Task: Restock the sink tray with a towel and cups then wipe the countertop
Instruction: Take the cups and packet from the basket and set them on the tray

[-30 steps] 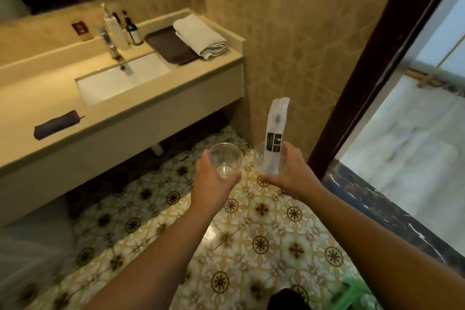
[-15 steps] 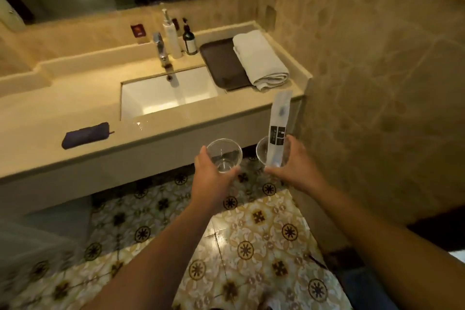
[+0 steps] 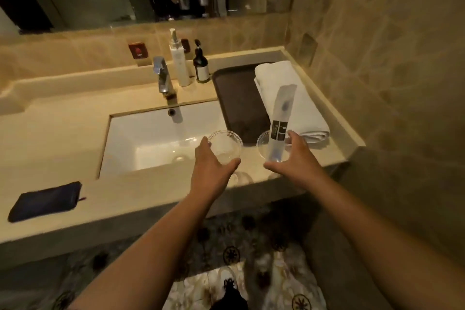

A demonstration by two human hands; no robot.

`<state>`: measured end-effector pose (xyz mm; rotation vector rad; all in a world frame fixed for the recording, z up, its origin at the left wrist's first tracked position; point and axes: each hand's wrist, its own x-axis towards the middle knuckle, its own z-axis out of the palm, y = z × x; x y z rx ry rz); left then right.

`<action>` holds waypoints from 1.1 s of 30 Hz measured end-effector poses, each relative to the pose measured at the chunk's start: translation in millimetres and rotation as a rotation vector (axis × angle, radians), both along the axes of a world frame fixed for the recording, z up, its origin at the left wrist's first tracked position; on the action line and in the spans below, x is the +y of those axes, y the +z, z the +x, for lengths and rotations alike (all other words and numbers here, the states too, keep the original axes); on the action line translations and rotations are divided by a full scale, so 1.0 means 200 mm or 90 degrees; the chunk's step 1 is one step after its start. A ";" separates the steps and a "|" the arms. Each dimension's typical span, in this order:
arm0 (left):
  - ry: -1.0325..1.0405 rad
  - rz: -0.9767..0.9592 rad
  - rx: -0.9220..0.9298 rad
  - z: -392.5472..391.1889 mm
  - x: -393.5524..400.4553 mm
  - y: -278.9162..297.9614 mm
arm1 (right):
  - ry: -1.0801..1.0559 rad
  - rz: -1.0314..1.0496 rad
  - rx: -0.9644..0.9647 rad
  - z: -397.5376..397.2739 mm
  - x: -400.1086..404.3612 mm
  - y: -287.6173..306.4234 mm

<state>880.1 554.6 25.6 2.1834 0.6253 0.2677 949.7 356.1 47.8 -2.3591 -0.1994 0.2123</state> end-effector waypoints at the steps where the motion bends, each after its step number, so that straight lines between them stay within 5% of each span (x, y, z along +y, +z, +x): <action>1: -0.002 0.005 0.000 0.10 0.04 0.00 | 0.000 -0.001 0.001 0.09 0.04 0.01; 17: 0.061 -0.055 0.009 1.38 0.38 -0.05 | 0.079 0.012 -0.005 1.44 0.44 0.05; 33: 0.099 -0.092 0.031 2.00 0.60 -0.29 | 0.154 -0.145 -0.082 2.21 0.71 -0.27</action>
